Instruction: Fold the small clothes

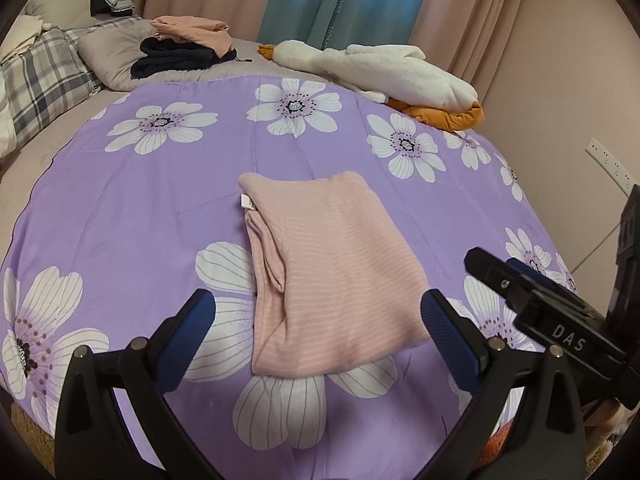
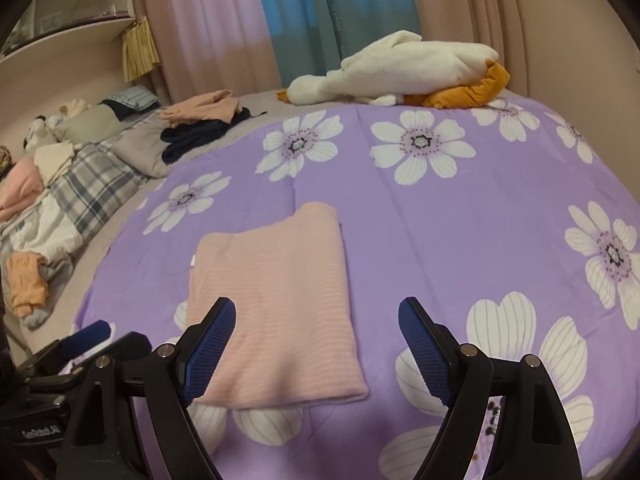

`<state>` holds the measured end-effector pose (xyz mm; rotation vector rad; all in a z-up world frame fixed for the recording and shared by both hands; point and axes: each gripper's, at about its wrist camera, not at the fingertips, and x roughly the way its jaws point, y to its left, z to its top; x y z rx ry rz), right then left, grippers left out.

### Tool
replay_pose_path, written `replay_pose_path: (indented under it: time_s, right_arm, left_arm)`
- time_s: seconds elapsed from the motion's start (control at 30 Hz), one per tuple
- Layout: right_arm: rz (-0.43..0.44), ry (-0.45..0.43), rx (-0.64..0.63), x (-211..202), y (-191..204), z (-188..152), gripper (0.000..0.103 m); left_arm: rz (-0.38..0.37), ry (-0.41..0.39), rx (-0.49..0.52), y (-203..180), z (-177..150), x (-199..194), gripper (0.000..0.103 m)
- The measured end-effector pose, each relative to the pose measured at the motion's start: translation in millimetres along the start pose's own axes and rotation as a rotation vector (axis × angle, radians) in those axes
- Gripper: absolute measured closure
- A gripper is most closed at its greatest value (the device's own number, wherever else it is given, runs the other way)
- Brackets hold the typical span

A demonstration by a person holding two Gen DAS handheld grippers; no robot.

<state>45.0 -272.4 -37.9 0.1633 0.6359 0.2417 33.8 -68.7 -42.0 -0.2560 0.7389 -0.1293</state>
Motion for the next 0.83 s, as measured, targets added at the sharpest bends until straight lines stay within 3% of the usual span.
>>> replay_pose_path:
  time_s: [0.83]
  right_arm:
    - [-0.018,0.011,-0.008,0.7,7.7,-5.1,0.02]
  left_arm:
    - [0.033,-0.014,0.011,2.6,-1.8,-10.0,0.001]
